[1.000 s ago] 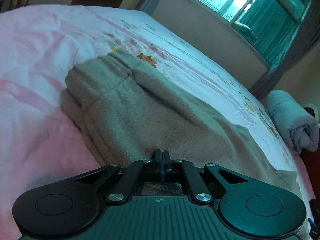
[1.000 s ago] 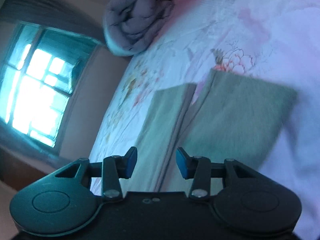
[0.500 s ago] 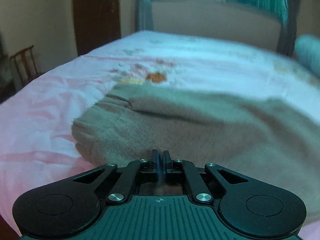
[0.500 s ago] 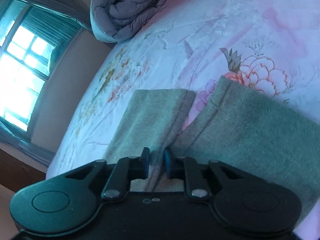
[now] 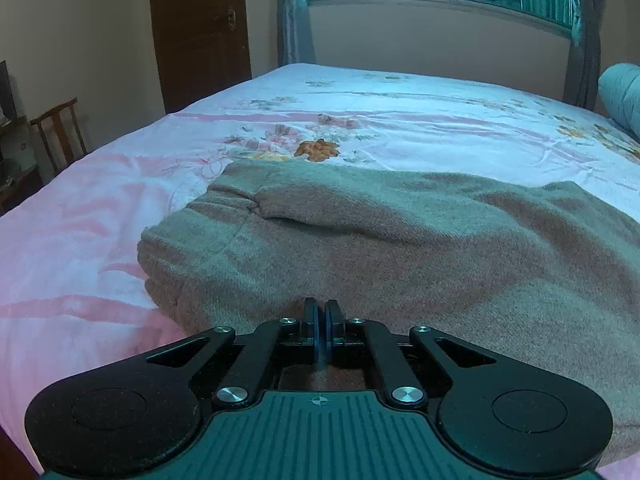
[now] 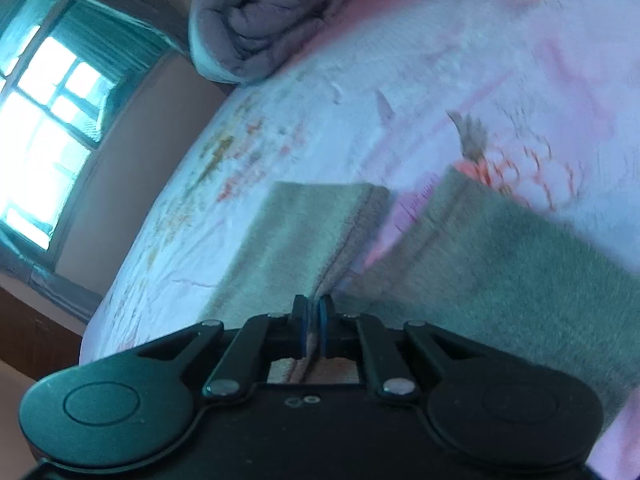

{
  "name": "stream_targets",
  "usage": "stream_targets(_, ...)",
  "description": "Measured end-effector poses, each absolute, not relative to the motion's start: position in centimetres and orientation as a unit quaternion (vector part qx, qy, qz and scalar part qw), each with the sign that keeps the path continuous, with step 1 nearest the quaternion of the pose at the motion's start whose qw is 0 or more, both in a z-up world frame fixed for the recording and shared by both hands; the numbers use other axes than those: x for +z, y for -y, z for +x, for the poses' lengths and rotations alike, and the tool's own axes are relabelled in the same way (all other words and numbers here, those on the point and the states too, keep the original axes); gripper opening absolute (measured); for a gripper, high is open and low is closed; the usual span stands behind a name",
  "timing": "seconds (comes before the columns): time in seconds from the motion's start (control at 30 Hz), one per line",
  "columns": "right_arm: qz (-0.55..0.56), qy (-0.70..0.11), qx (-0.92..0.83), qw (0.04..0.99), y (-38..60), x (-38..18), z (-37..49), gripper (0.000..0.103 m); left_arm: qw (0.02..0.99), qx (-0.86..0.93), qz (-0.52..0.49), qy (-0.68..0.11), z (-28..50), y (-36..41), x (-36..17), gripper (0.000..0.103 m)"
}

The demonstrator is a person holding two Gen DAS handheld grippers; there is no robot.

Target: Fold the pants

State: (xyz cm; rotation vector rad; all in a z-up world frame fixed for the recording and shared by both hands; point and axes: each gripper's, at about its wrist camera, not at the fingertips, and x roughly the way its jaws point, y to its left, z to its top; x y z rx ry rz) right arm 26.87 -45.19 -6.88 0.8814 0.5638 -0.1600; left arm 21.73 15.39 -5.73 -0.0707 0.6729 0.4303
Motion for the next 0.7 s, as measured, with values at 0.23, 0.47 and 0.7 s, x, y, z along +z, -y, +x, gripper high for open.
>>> stream_targets(0.23,0.379,-0.23,-0.063,0.894,44.4,-1.3,22.4,0.0,0.918,0.166,-0.033,-0.358,22.3,-16.8,-5.2,0.004)
stream_targets(0.47,0.37,-0.262,-0.107,0.885,45.9,-2.9,16.8,0.0,0.913,0.101,-0.041,-0.394,23.3,-18.8,-4.6,0.004)
stream_targets(0.7,0.435,-0.271,-0.133,0.849,46.6,-6.4,15.7,0.0,0.915,0.1,-0.051,-0.387,23.1,-19.1,-4.9,0.004)
